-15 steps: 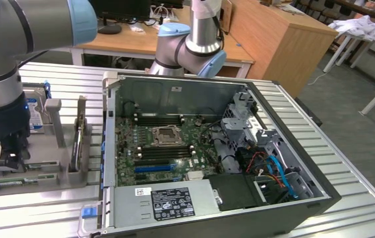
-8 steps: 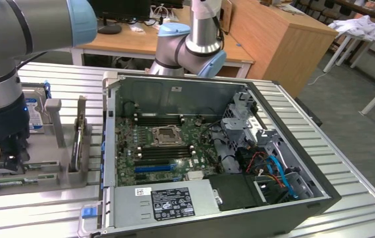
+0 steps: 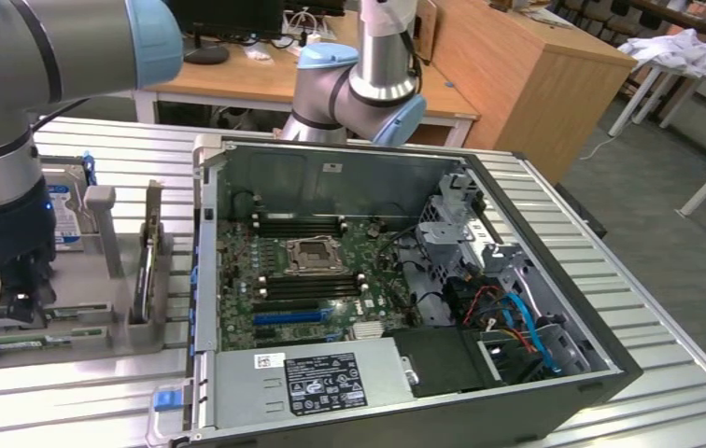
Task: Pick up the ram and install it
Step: 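Pick up the ram and move it above insertion slot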
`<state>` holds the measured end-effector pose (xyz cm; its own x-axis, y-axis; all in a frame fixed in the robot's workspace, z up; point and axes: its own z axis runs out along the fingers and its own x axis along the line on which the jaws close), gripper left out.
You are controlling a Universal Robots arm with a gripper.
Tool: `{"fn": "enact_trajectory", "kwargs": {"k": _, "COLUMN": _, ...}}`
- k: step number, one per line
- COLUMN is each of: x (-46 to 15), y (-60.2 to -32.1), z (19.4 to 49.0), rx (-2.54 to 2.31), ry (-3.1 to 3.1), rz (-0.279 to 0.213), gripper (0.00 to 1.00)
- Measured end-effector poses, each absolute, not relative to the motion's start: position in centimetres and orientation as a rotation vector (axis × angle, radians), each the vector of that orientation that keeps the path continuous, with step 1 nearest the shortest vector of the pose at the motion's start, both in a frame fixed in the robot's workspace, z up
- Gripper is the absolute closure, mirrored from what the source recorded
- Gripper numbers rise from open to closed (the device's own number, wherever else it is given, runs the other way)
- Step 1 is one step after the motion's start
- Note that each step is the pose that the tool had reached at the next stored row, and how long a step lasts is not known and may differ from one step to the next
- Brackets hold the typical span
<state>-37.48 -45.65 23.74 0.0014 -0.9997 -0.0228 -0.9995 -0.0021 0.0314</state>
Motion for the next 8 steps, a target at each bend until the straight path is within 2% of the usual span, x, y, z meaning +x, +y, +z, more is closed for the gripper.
{"fn": "enact_trajectory", "kwargs": {"k": 8, "x": -37.48, "y": -45.66, "z": 23.14, "rx": 2.219, "ry": -2.215, "rz": -0.060, "gripper": 0.63}}
